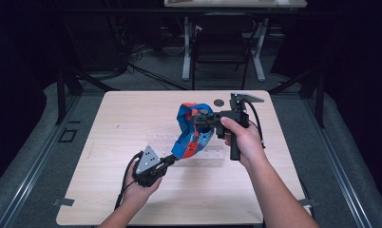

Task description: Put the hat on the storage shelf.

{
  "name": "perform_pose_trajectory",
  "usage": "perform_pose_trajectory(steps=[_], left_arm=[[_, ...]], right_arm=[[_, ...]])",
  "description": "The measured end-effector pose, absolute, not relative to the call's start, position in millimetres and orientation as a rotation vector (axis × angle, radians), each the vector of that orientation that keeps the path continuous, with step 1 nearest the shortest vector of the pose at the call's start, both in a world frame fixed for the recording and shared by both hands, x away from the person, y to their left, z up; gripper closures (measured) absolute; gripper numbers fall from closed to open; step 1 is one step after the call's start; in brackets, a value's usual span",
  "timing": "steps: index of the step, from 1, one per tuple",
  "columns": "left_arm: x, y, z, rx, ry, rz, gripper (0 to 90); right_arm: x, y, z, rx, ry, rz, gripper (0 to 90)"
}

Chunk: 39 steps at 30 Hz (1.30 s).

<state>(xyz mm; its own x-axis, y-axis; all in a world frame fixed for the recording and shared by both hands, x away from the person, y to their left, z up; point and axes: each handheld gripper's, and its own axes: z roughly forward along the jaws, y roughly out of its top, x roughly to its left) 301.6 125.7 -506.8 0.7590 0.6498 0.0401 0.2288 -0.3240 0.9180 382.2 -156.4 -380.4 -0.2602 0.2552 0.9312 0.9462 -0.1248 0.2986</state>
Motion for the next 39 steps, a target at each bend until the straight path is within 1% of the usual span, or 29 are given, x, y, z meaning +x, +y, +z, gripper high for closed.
perform_pose_trajectory(steps=[14, 21, 29, 39], left_arm=[[304, 125, -521, 1.939, 0.715, 0.488, 88.5], [306, 126, -526, 1.955, 0.734, 0.481, 88.4], [306, 126, -530, 1.955, 0.753, 0.478, 88.4], [306, 128, -533, 1.938, 0.761, 0.472, 88.2]], right_arm=[[387, -151, -389, -1.381, -1.537, -1.401, 79.1], [391, -154, -399, -1.422, -1.547, -1.381, 79.1], [395, -161, -411, -1.468, -1.542, -1.375, 79.1], [397, -165, -416, -1.485, -1.54, -1.376, 79.0]])
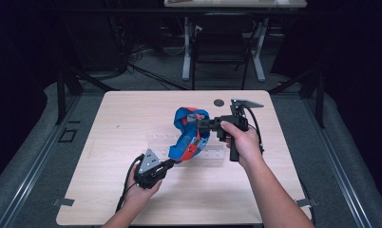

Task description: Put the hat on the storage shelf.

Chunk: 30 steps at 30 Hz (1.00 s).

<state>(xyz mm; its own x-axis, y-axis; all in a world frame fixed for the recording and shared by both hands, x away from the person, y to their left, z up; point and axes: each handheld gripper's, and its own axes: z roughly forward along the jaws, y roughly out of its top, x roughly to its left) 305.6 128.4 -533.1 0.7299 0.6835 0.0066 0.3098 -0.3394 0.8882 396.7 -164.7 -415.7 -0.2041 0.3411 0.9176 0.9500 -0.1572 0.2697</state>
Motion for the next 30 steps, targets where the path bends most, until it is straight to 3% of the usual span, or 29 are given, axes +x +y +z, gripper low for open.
perform_pose_trajectory(steps=[19, 30], left_arm=[[306, 137, -532, 1.914, 0.789, 0.454, 86.6], [304, 139, -533, 1.896, 0.807, 0.448, 79.5]], right_arm=[[400, -175, -427, -1.556, -1.533, -1.367, 78.9], [400, -180, -433, -1.613, -1.563, -1.352, 78.8]])
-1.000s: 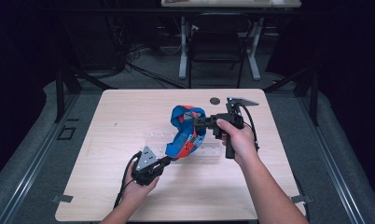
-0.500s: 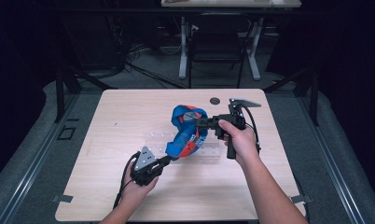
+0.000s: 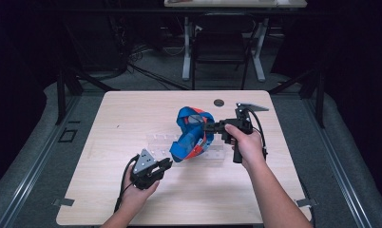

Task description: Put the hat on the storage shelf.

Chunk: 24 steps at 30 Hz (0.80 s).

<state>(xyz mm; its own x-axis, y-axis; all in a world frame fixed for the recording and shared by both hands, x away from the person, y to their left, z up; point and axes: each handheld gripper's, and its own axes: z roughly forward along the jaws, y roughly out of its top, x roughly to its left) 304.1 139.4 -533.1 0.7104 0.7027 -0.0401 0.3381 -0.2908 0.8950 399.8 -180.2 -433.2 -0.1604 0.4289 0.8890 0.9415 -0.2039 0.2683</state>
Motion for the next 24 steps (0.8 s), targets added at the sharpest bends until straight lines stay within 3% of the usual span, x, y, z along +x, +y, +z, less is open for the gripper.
perform_pose_trajectory(steps=[7, 12, 16, 24], left_arm=[[304, 144, -533, 1.892, 0.811, 0.403, 69.5], [306, 146, -533, 1.897, 0.82, 0.388, 63.8], [307, 150, -534, 1.893, 0.838, 0.383, 61.4], [308, 150, -536, 1.885, 0.85, 0.374, 57.1]], right_arm=[[398, -185, -437, -1.647, -1.582, -1.345, 77.9], [396, -188, -437, -1.664, -1.611, -1.341, 73.5], [393, -190, -438, -1.682, -1.671, -1.331, 64.3], [385, -197, -439, -1.716, -1.762, -1.323, 58.3]])
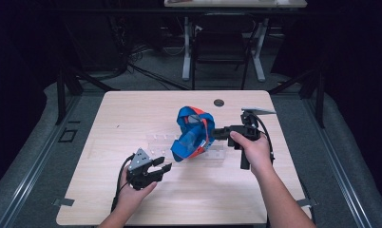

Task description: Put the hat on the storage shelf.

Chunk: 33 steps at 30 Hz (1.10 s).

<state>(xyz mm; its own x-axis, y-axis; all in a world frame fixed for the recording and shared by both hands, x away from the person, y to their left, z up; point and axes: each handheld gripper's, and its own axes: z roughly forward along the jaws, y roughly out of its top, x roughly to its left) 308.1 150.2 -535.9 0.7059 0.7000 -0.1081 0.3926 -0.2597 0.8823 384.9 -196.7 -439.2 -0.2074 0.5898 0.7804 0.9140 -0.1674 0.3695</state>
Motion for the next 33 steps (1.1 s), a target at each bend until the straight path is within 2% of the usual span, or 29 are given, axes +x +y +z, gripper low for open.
perform_pose_trajectory(steps=[21, 33], left_arm=[[306, 165, -532, 1.89, 0.886, 0.398, 50.9], [303, 178, -538, 1.874, 0.897, 0.394, 49.1]], right_arm=[[353, -216, -450, -1.797, -1.965, -1.363, 48.2], [321, -225, -469, -1.844, -2.126, -1.363, 47.5]])
